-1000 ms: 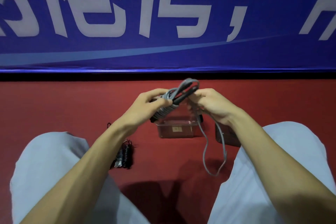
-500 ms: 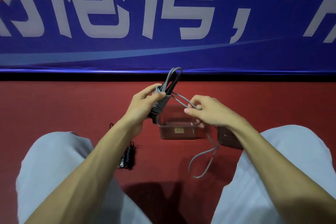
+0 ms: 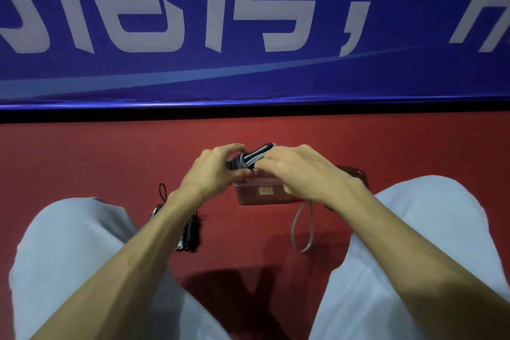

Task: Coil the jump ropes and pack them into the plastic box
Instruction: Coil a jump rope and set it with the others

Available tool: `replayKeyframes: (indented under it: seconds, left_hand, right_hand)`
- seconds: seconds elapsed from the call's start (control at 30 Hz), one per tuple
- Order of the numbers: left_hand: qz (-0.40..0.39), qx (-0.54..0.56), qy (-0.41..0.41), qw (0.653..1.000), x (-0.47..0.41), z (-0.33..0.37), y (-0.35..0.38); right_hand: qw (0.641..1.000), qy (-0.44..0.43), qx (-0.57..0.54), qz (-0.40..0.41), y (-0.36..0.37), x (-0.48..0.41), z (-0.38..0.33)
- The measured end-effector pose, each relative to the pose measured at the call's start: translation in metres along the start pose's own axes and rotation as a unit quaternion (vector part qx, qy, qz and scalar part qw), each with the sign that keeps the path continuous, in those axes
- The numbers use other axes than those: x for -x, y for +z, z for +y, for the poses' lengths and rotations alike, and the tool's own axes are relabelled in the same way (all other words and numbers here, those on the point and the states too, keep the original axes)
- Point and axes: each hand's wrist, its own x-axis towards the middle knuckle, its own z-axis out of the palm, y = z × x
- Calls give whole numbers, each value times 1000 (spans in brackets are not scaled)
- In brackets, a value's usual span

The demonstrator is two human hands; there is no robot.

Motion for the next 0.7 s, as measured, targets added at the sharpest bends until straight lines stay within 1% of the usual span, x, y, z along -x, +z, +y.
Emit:
replayKeyframes:
  seconds: [0.03, 0.1, 0.2, 0.27, 0.3, 0.33, 0.37, 0.43, 0.5, 0.63, 0.7]
  left_hand:
    - [-15, -3, 7, 1000, 0, 0, 0]
    - [-33, -11, 32, 999, 0, 1, 1]
    - [-51, -23, 68, 996, 2, 2, -1]
    - [-56, -34, 79, 995, 2, 2, -3]
    - [-55, -31, 81, 995, 3, 2, -3]
    - [-53, -21, 82, 995, 3, 2, -4]
    - [-52, -9, 86, 995, 4, 2, -4]
    - [-55, 2, 98, 994, 5, 4, -4]
    - [-66, 2, 110, 992, 6, 5, -2]
    - [-85, 21, 119, 989, 7, 8, 2]
    - [-90, 38, 122, 988, 9, 12, 2]
  right_hand:
    - [1000, -16, -1, 26, 2, -1, 1]
    - [996, -21, -6, 92, 6, -2, 5]
    - [986, 8, -12, 164, 10, -5, 2]
    - [981, 37, -29, 187, 11, -6, 0]
    - [978, 73, -47, 188, 11, -7, 0]
    - [975, 127, -70, 170, 11, -7, 1]
    - [969, 189, -101, 124, 11, -7, 4]
    - [939, 284, -185, 54, 13, -7, 9]
    - [910, 322, -257, 43, 16, -7, 9]
    - [875, 367, -313, 29, 13, -8, 11]
    - [852, 393, -346, 26, 10, -8, 15]
